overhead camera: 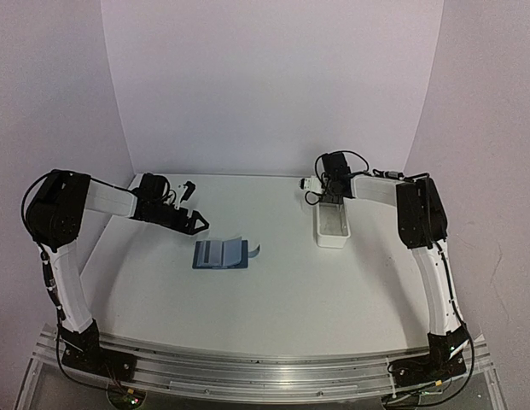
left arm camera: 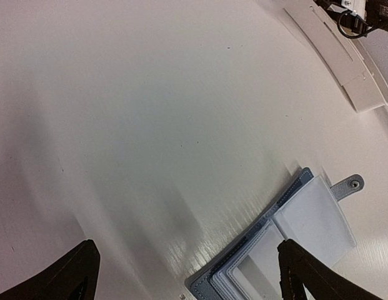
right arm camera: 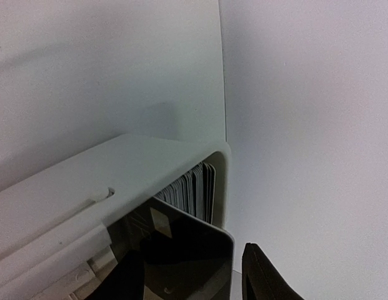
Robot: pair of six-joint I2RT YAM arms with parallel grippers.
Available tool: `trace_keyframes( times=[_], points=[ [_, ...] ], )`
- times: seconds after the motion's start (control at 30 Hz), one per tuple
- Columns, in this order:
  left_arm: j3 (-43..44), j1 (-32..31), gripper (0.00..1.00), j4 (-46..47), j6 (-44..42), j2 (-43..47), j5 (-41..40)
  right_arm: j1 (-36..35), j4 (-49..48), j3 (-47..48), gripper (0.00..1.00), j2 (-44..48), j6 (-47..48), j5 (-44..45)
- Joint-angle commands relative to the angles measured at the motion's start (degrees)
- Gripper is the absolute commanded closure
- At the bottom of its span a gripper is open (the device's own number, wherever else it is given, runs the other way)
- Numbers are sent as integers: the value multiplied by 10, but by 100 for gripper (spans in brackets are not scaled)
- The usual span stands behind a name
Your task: Put the credit cards into the card holder
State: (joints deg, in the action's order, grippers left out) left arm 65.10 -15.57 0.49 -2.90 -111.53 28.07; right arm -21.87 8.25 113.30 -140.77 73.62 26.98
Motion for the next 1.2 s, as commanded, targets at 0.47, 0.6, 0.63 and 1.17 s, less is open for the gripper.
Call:
trace_keyframes(
  times=[0.47,0.6,0.63,1.17],
  points=[
    [-2,2,1,15,8,7,21,0,26,-19,98,71,-13,-12],
    [-1,2,1,10,8,10,27,-4,46,-20,100,77,-23,-19],
    [-1,2,1,8,8,10,29,-4,53,-20,100,79,-26,-22],
    [-10,1,1,-1,8,35,53,-12,129,8,100,136,-100,-80]
  ],
)
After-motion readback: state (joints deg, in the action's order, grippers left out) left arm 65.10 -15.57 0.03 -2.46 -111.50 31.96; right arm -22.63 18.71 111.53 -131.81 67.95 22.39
